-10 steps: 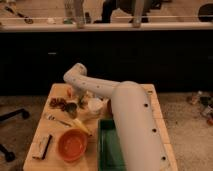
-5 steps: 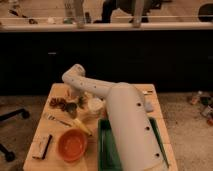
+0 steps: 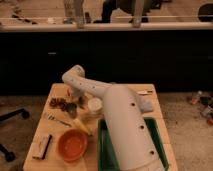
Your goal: Place pepper in metal cup
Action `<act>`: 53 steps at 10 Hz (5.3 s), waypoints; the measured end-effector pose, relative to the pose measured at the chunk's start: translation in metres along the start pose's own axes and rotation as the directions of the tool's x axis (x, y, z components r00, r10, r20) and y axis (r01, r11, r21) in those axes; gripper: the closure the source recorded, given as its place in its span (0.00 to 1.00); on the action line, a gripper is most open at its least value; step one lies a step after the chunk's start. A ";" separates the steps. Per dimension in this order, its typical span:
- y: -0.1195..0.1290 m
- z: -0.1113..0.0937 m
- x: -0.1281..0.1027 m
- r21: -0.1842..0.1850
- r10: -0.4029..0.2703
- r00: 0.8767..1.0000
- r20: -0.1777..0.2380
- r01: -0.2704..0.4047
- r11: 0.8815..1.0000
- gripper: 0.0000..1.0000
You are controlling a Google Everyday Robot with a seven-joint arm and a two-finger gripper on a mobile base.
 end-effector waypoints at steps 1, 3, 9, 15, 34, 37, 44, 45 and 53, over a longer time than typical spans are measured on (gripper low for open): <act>-0.002 0.001 0.000 0.001 -0.006 1.000 0.004 0.006 1.000 0.52; -0.005 0.000 0.000 0.004 -0.013 1.000 0.006 0.013 1.000 0.72; -0.005 -0.003 -0.002 -0.006 -0.021 1.000 0.020 0.021 1.000 0.90; 0.002 -0.012 0.000 -0.039 -0.026 1.000 -0.013 0.025 0.999 0.90; -0.009 -0.122 -0.010 0.018 -0.004 0.931 -0.365 0.011 1.000 0.90; -0.009 -0.122 -0.010 0.018 -0.004 0.931 -0.365 0.011 1.000 0.90; -0.026 -0.150 -0.020 -0.008 -0.052 0.886 -0.461 0.054 0.998 0.90; -0.035 -0.171 -0.027 -0.014 -0.072 0.857 -0.510 0.076 0.997 0.90; -0.067 -0.175 -0.074 0.185 -0.052 0.766 -0.641 0.219 0.958 0.90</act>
